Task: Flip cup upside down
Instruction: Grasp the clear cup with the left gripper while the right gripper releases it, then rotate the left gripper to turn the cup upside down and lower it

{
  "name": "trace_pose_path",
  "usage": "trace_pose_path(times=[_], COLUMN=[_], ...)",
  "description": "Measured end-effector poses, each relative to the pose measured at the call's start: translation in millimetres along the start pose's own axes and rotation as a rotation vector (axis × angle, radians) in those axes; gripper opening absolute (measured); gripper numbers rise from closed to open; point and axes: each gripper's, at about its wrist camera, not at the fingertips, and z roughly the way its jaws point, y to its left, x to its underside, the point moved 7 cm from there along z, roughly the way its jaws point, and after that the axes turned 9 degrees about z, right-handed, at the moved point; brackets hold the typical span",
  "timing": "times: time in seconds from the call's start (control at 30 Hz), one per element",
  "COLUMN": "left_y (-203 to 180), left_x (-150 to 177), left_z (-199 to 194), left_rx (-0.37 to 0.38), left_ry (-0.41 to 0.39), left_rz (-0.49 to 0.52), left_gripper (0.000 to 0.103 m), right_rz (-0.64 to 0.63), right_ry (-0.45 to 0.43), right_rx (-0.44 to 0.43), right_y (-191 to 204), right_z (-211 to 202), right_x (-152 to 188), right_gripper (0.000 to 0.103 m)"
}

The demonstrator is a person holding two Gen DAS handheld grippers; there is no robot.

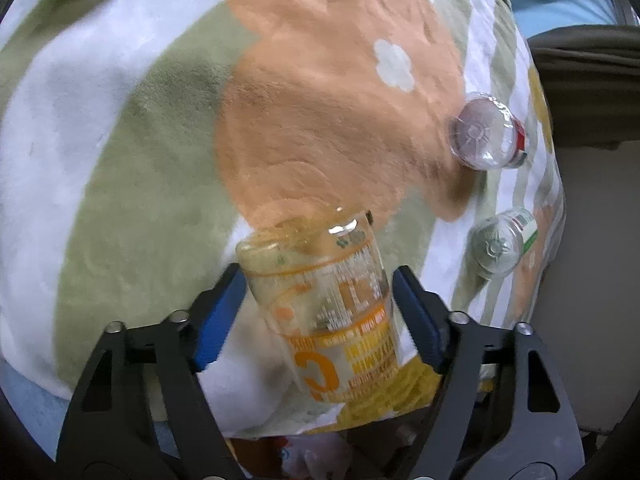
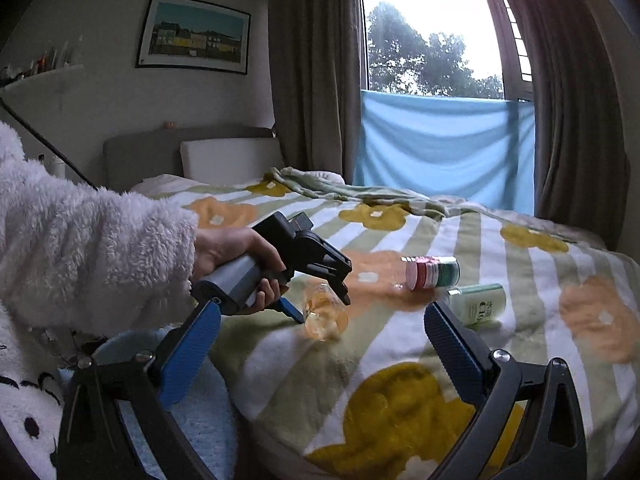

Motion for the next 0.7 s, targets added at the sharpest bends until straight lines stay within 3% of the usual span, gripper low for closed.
trace_pose_path(times=[0.13, 0.27, 0.37, 0.57, 0.7], left_y=[1, -9, -23, -43, -52], left_x=[-5, -14, -25, -30, -31], left_z=[-1, -10, -27, -55, -56], left_rx=[0.013, 0.002, -0.034, -0.201, -0.191], left_ry=[-0.008, -0.073, -0.181, -0.455, -0.577], left_rz=[0.012, 0.104, 0.259, 0.648, 0.780], left_gripper=[0.064, 0.064, 0.064, 0.064, 0.064], right_rz=[0.054, 0.080, 0.091, 0.134, 0.186], right_ry=[0.002, 0.003, 0.009, 0.018, 0.030], right_rx=[-0.042, -0.060, -0.064, -0.063, -0.072], right_y=[0, 0, 0, -9, -12], right_z=[6, 9, 8, 14, 30], right_x=[4, 7, 8, 11, 10], right_gripper=[0.102, 0.102, 0.102, 0.102, 0.102])
